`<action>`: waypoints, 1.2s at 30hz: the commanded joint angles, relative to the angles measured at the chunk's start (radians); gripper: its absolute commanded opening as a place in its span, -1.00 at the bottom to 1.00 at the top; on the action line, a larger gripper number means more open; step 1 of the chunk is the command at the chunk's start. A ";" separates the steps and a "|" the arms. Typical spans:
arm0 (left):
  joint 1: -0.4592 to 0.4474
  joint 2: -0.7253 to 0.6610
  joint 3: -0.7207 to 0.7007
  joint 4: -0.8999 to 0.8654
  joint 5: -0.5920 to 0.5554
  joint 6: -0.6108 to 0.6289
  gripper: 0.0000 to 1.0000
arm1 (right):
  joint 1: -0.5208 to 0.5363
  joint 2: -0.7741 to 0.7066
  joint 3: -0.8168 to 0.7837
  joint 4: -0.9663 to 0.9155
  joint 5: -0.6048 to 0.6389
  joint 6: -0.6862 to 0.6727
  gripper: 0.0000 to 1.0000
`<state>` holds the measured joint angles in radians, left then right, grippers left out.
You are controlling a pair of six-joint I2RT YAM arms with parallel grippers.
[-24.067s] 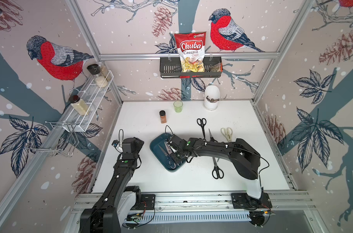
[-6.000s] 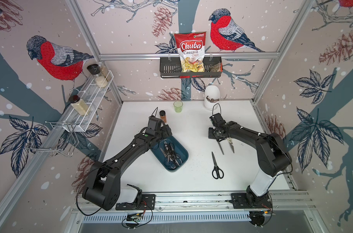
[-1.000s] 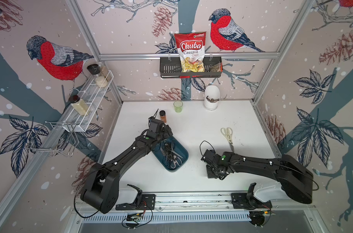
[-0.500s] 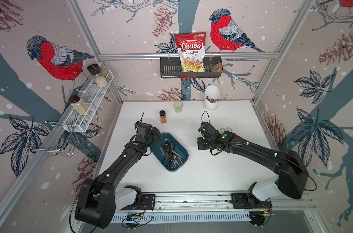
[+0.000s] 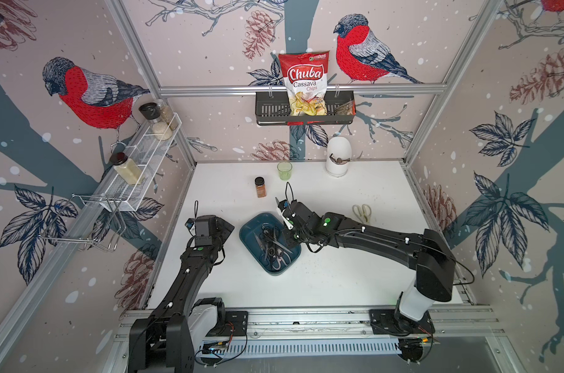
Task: Put the scissors into the storage box
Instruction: Place the scissors in the storage box.
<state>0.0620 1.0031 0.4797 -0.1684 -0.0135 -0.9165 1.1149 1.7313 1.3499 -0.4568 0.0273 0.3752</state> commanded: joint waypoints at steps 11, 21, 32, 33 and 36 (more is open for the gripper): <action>0.010 -0.012 0.012 0.021 0.066 -0.015 0.84 | 0.084 0.164 0.040 0.009 -0.055 -0.103 -1.00; 0.011 -0.015 0.011 0.017 0.076 -0.001 0.84 | 0.053 0.223 0.020 0.021 -0.082 -0.081 -0.92; 0.010 -0.036 0.026 -0.002 0.070 0.022 0.83 | 0.039 0.182 0.034 0.023 -0.079 -0.069 -0.28; 0.011 -0.035 0.029 -0.003 0.070 0.025 0.83 | 0.033 0.171 0.035 0.025 -0.078 -0.066 -0.25; 0.011 -0.035 0.044 -0.005 0.081 0.035 0.84 | 0.003 0.133 0.035 0.036 -0.079 -0.049 -0.17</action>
<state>0.0696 0.9695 0.5083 -0.1699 0.0597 -0.9081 1.1358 1.8919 1.3796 -0.4446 -0.0555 0.2993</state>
